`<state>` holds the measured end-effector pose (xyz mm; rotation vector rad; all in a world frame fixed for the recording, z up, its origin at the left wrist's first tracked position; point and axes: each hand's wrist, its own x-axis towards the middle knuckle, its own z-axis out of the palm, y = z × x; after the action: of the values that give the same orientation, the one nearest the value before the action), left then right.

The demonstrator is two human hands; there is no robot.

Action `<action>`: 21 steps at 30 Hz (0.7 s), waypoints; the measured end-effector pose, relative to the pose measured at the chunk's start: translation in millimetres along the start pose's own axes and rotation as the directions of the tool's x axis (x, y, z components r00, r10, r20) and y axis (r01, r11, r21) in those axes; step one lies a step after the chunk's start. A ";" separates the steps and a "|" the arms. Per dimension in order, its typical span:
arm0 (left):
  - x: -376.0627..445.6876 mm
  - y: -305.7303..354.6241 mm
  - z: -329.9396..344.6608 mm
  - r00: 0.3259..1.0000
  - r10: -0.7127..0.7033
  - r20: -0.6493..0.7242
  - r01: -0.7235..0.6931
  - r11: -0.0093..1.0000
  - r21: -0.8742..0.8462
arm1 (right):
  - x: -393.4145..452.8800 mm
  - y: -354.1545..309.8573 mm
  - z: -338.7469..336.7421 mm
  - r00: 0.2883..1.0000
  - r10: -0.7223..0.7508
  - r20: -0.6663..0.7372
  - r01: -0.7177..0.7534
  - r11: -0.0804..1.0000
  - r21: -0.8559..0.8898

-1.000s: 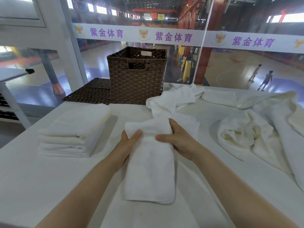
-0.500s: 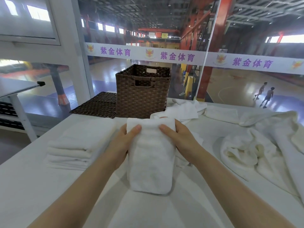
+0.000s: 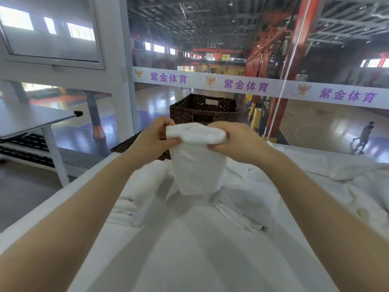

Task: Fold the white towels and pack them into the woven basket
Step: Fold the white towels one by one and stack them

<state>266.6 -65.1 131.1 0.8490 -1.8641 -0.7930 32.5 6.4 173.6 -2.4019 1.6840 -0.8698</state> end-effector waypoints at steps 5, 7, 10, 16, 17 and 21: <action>25.4 10.4 -52.9 0.980 0.125 -0.152 -0.131 0.991 -0.031 | 49.7 -42.0 19.8 0.959 -0.052 -0.278 0.095 0.985 0.142; 19.6 6.1 -77.1 0.947 0.218 -0.236 -0.199 0.975 0.101 | 62.5 -58.6 45.5 0.916 -0.162 -0.368 0.221 0.968 0.122; -8.3 -16.8 -104.0 0.898 0.270 -0.347 -0.172 0.942 0.288 | 68.5 -78.7 101.0 0.857 -0.281 -0.432 0.352 0.931 0.093; -105.7 -135.0 -109.4 0.975 -0.073 -0.211 0.153 0.906 0.394 | 34.3 -69.8 223.7 0.945 -0.327 -0.005 0.322 0.925 0.200; -118.4 -151.5 -106.2 0.982 -0.080 -0.174 0.146 0.900 0.412 | 28.1 -63.9 236.4 0.947 -0.315 0.069 0.295 0.933 0.207; -126.1 -173.3 -107.7 0.992 -0.027 -0.126 0.080 0.894 0.440 | 23.0 -53.9 250.1 0.957 -0.266 0.117 0.229 0.939 0.258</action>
<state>448.0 -77.6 -25.4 1.2090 -1.9525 -0.3348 205.8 -54.9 -5.8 -2.4702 1.1643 -0.8431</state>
